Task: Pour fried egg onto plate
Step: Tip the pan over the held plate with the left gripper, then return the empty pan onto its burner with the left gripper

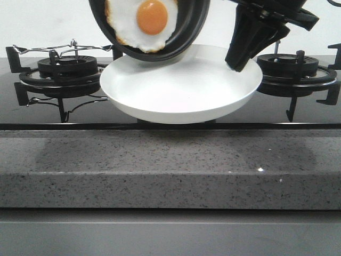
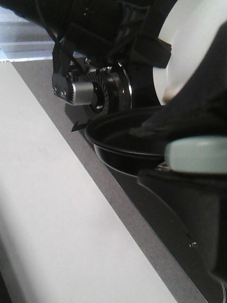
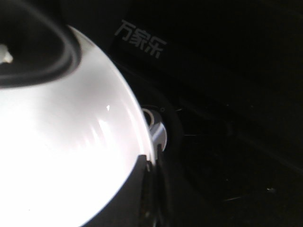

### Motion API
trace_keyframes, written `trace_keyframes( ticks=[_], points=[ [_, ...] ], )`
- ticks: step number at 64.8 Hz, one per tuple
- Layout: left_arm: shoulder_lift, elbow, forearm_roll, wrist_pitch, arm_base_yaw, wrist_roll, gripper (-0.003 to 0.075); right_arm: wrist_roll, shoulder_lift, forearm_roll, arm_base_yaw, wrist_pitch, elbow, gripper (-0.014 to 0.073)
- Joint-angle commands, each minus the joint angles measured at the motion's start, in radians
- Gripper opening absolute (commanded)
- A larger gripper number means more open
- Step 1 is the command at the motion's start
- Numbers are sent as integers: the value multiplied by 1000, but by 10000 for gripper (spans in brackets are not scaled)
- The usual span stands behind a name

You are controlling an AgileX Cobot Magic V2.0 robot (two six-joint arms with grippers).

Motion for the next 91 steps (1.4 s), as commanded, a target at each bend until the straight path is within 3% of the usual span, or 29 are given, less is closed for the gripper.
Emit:
trace_keyframes(
  ticks=[1,22,38,46,60,66,73,81,91],
  points=[
    [-32,-34,-1,-100,-8,2,-19,-8,-48,31,-1,-29,-24,-60],
    [-32,-34,-99,-99,0,-4,-19,-8,-48,31,-1,-29,-24,-60],
    [-34,-34,-412,-128,127,-4,-19,-8,-48,31,-1,-29,-24,-60],
    [-24,-34,-620,24,251,-4,-18,-8,-48,31,-1,-29,-24,-60],
    [78,-34,-1035,554,617,-45,-19,-8,-48,31,-1,-29,-24,-60],
    [140,-42,-1038,641,741,-232,-19,-8,-48,31,-1,-29,-24,-60],
    [218,-42,-1038,726,845,-332,-19,-8,-48,31,-1,-29,-24,-60],
    [296,-42,-1038,809,912,-353,-19,-8,-48,31,-1,-29,-24,-60],
    [359,-47,-1038,815,946,-353,-19,-8,-48,31,-1,-29,-24,-60]
  ],
)
